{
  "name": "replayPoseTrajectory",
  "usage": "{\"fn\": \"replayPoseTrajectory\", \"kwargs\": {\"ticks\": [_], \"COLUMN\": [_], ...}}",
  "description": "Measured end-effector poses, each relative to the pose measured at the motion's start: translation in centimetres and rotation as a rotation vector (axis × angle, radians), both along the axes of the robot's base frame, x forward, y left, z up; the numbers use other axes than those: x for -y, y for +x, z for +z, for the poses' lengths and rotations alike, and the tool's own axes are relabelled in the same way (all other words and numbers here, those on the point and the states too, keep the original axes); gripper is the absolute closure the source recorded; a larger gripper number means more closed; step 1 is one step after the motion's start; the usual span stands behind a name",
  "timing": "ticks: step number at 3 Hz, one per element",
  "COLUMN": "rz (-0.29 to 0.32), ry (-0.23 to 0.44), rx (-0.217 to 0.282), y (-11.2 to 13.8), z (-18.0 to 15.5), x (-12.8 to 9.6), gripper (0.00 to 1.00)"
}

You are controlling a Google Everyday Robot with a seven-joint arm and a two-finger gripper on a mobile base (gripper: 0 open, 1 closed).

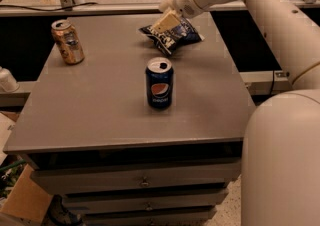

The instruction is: Move blue chip bag near orange can

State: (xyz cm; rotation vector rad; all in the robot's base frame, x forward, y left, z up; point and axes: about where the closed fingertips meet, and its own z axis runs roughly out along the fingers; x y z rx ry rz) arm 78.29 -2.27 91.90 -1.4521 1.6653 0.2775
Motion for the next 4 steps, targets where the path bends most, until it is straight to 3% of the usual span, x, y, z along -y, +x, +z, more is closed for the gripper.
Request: {"fn": "replayPoseTrajectory", "kwargs": {"ticks": [1, 3, 4], "rz": [-0.029, -0.04, -0.044], "ry": [-0.036, -0.078, -0.098], "rx": [-0.019, -0.051, -0.077], "y": [0.0, 0.0, 0.4], "z": [-1.7, -4.5, -6.3], "x": [1.4, 1.2, 0.5], "gripper": [0.0, 0.0, 0.16]}}
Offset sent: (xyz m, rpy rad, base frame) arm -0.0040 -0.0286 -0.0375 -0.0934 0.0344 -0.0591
